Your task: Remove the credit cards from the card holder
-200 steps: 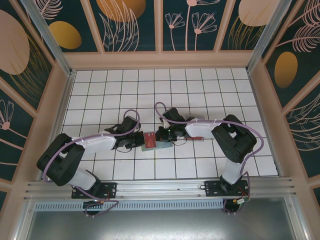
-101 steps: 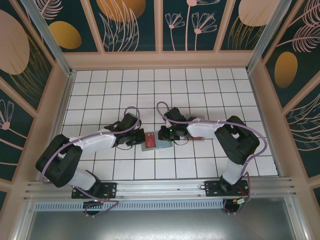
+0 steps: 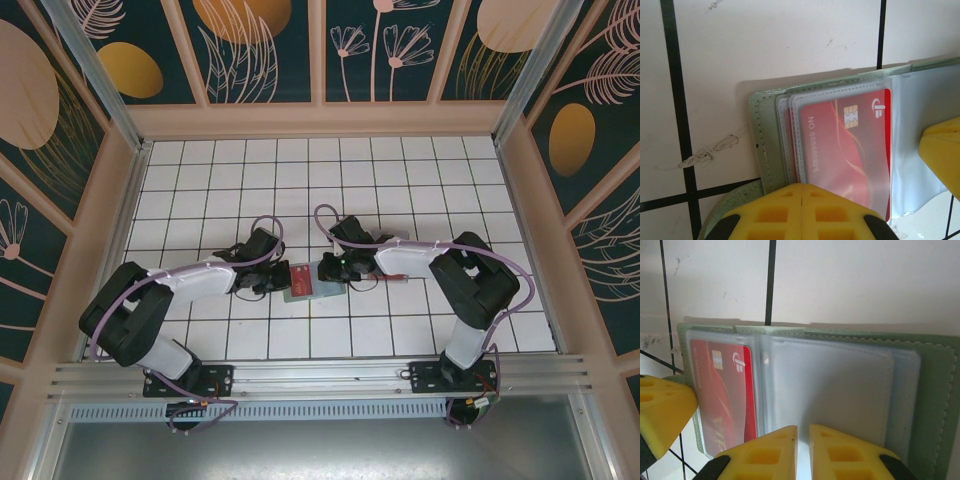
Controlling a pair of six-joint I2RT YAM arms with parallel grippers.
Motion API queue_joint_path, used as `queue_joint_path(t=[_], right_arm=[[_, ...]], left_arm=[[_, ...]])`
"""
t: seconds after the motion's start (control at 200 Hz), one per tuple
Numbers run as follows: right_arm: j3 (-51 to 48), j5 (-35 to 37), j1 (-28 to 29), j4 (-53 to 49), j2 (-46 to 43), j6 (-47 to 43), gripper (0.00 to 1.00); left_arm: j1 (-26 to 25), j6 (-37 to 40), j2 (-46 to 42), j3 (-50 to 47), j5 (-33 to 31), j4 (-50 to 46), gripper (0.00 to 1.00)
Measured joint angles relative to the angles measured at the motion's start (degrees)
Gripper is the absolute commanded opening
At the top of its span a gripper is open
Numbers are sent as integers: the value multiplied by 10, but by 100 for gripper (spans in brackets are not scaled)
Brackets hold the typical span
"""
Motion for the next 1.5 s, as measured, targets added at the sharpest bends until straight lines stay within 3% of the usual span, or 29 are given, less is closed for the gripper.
queue_joint_path(t=[0.37, 0.541, 1.496], right_arm=[[0, 0, 0, 0, 0, 0, 15], [0, -1, 0, 1, 0, 1, 21], [-1, -72, 4, 43, 19, 18, 17]], left_arm=[[-10, 0, 12, 4, 2, 18, 7], [-13, 0, 14, 5, 1, 18, 7], [-15, 0, 14, 5, 1, 20, 6]])
